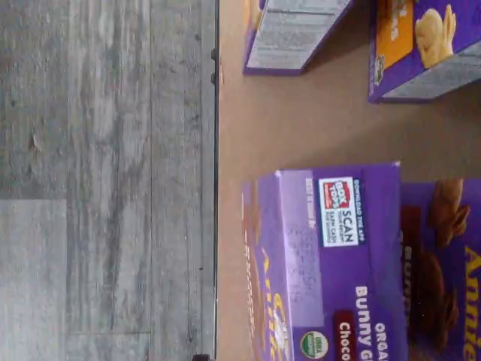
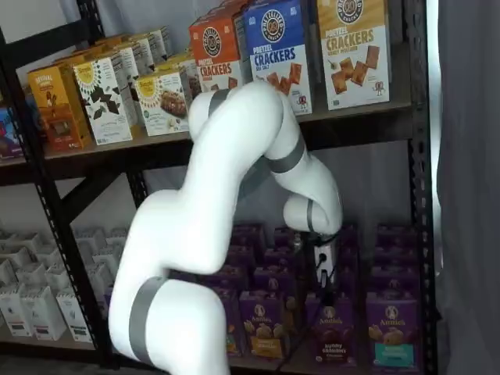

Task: Pick up the purple box with a brown patch in the center, on the bottom shelf, the fifth box from the left

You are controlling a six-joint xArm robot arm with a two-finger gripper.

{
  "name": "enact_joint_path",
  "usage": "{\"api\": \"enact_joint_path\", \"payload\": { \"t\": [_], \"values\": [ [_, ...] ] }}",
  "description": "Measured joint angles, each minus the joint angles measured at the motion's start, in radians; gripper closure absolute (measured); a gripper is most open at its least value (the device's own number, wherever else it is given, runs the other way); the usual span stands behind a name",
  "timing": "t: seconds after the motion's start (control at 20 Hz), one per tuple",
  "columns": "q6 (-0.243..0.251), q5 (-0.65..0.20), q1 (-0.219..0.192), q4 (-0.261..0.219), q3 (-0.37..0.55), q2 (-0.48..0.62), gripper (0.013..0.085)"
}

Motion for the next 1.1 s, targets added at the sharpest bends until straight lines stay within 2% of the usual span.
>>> {"api": "enact_joint_path", "payload": {
  "t": [0.3,1.1],
  "values": [
    [0.029,-0.002,-0.001,-0.034,-0.033,0.040,0.0130],
    [0.074,-0.002,0.004,-0.079,-0.071,0.089,0.0130]
  ]
}}
